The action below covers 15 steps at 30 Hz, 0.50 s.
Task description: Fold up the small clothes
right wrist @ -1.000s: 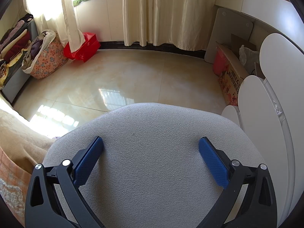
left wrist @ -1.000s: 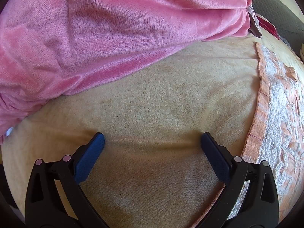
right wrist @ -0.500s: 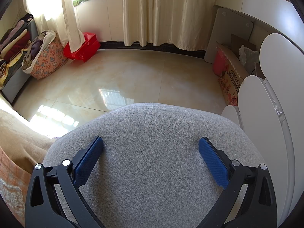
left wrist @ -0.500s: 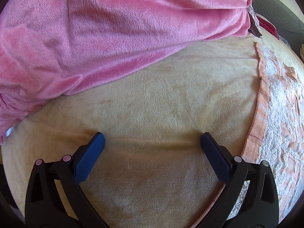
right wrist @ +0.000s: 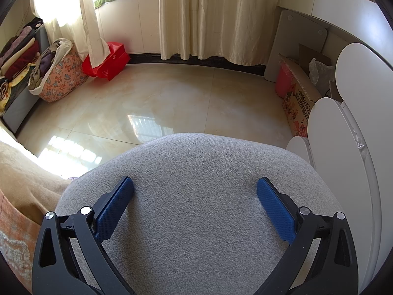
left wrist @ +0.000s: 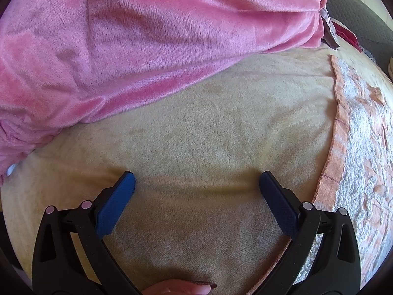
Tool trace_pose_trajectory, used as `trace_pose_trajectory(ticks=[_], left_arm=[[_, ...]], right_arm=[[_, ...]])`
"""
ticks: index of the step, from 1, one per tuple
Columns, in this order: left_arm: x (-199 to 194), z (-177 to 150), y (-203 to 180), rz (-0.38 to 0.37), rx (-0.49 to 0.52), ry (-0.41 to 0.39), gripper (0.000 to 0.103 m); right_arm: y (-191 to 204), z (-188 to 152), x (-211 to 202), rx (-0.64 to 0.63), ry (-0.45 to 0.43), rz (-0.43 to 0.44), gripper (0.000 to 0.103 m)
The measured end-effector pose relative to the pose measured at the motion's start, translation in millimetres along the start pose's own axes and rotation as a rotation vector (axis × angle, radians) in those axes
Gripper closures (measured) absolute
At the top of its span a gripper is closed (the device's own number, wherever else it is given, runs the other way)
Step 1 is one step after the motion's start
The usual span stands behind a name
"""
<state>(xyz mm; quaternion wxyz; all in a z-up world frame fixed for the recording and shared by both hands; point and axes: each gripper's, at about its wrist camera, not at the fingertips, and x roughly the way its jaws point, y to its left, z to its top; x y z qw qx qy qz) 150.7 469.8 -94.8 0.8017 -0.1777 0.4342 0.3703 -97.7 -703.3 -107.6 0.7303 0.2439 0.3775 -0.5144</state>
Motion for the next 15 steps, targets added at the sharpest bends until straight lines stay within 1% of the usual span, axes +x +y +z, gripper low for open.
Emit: trace_pose_trajectory(ticks=[9,15], left_arm=[[-2.1,-2.5,1.3,0.008,0.004,-0.003,0.008],[-2.4,-1.9,3.7,-0.002,-0.001,0.001,0.008]], right_arm=[[-0.2,-0.2,-0.4,0.0,0.0,0.0,0.004],[-0.2,-0.3,-0.4,0.0,0.0,0.0,0.004]])
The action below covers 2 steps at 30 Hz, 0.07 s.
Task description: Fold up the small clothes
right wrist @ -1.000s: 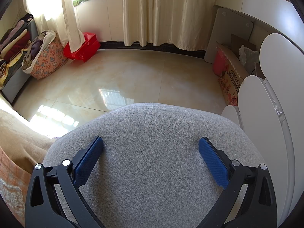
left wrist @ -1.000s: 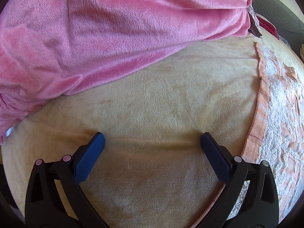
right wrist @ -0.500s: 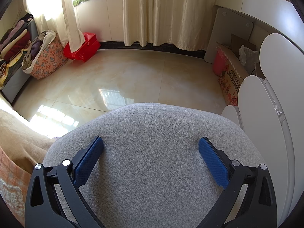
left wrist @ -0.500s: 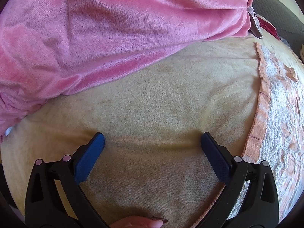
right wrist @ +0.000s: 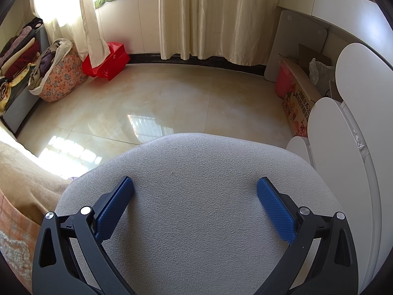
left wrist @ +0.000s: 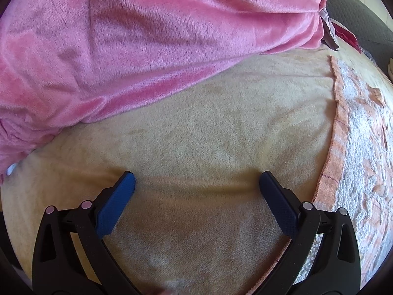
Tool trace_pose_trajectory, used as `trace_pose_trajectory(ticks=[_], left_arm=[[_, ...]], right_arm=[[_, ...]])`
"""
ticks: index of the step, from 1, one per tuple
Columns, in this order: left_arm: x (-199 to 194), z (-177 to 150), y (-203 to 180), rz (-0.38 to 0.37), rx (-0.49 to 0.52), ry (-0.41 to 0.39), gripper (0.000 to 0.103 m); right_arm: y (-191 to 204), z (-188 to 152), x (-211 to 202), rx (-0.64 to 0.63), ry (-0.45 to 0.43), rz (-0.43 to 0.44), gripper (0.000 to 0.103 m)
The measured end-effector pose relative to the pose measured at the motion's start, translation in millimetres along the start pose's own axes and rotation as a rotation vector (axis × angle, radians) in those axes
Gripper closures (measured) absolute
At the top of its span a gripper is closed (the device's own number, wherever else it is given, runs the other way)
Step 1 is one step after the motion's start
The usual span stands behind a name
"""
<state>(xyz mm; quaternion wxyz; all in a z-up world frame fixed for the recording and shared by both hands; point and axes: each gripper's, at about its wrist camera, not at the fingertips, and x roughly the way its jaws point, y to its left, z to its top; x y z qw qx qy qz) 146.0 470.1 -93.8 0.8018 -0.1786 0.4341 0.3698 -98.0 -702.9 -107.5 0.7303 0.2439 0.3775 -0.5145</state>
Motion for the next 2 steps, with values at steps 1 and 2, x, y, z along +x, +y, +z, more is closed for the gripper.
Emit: trace_pose_trajectory(ticks=[1,2], left_arm=[[-0.1,0.3,0.0,0.001,0.001,0.001,0.008],[0.0,0.4,0.3,0.0,0.0,0.001,0.008]], right_arm=[[0.2,0.2,0.4,0.0,0.0,0.0,0.004],[0.2,0.2,0.4,0.0,0.0,0.0,0.004]])
